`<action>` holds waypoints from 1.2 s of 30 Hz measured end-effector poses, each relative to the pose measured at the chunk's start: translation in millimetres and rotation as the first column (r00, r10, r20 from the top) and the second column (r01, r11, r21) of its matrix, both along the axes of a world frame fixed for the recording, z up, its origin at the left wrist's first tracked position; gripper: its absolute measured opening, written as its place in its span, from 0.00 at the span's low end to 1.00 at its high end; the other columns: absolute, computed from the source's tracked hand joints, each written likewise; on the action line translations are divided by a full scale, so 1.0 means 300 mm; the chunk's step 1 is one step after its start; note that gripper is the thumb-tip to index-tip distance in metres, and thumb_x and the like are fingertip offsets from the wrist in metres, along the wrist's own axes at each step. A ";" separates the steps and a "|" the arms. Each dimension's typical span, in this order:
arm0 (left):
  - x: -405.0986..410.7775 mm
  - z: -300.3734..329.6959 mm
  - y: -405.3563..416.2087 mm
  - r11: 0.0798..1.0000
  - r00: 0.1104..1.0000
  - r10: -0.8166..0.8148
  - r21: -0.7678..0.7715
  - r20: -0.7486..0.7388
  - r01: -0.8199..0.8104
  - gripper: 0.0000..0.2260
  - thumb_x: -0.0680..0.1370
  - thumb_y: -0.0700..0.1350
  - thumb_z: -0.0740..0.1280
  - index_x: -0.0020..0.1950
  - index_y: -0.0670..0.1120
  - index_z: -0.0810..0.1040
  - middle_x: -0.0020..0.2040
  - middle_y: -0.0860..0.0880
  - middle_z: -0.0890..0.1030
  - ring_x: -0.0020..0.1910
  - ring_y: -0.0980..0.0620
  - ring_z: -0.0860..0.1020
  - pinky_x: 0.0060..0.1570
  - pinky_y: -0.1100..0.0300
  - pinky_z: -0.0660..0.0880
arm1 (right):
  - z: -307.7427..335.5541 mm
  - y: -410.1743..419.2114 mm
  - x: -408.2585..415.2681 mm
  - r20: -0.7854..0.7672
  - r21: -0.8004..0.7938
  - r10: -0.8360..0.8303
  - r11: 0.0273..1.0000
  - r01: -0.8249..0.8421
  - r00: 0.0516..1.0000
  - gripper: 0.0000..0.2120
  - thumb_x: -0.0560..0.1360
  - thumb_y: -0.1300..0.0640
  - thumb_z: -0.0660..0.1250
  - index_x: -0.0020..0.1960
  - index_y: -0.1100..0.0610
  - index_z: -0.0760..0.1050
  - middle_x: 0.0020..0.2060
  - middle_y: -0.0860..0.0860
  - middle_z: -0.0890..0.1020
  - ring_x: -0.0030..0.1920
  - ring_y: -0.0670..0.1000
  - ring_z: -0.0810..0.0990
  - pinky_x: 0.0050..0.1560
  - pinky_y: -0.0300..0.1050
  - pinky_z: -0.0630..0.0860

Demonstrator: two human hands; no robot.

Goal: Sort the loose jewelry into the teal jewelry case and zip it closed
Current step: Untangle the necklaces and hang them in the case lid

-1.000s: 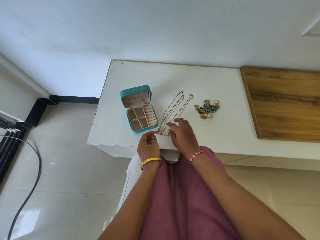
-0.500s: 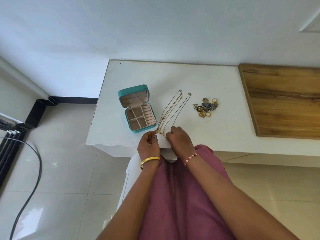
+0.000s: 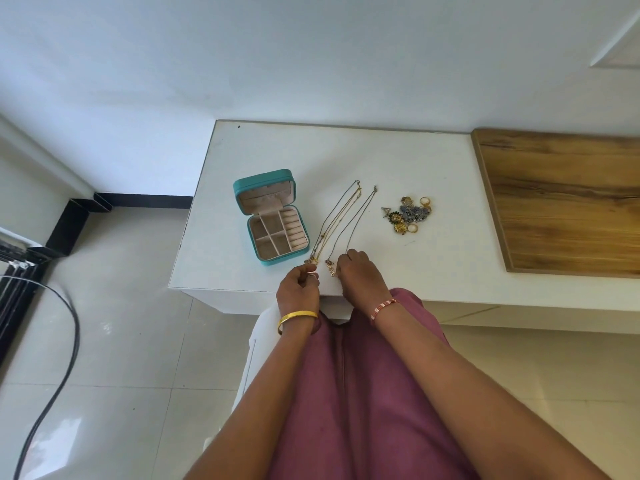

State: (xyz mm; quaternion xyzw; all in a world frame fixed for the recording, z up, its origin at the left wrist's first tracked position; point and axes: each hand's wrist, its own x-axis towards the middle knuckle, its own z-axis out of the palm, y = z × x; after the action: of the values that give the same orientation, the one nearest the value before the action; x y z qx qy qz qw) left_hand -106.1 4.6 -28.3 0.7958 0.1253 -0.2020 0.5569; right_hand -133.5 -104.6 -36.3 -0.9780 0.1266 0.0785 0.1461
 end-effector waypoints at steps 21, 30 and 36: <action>0.068 0.070 -0.064 0.964 0.966 -0.050 -0.265 -0.255 -0.020 0.07 0.74 0.33 0.66 0.52 0.34 0.78 0.38 0.43 0.79 0.36 0.50 0.78 0.34 0.65 0.79 | 0.098 -0.044 -0.039 0.163 0.571 -0.351 0.795 0.202 0.922 0.05 0.75 0.63 0.65 0.50 0.62 0.77 0.46 0.57 0.75 0.43 0.48 0.72 0.38 0.28 0.65; 0.062 0.293 -0.060 0.935 0.980 -0.189 -0.318 -0.068 0.158 0.08 0.75 0.34 0.65 0.52 0.34 0.78 0.34 0.44 0.77 0.34 0.50 0.77 0.35 0.64 0.77 | 0.304 -0.073 0.004 0.028 0.811 -0.393 0.546 0.209 0.919 0.13 0.79 0.62 0.57 0.52 0.65 0.79 0.46 0.58 0.80 0.48 0.52 0.75 0.49 0.41 0.71; 0.035 0.467 -0.012 0.903 0.980 -0.185 -0.381 0.067 0.197 0.06 0.75 0.33 0.64 0.49 0.36 0.79 0.28 0.49 0.80 0.30 0.51 0.79 0.34 0.62 0.80 | 0.407 -0.032 -0.034 -0.084 0.962 -0.367 0.212 0.171 0.927 0.15 0.80 0.52 0.57 0.40 0.56 0.77 0.33 0.49 0.81 0.38 0.45 0.79 0.60 0.51 0.72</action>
State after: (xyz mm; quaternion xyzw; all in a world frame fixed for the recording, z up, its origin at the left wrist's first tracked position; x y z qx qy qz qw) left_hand -95.6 0.9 111.9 0.6818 -0.0036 -0.2648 0.6820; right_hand -143.7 -114.3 85.9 -0.6535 0.2086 0.0324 0.7269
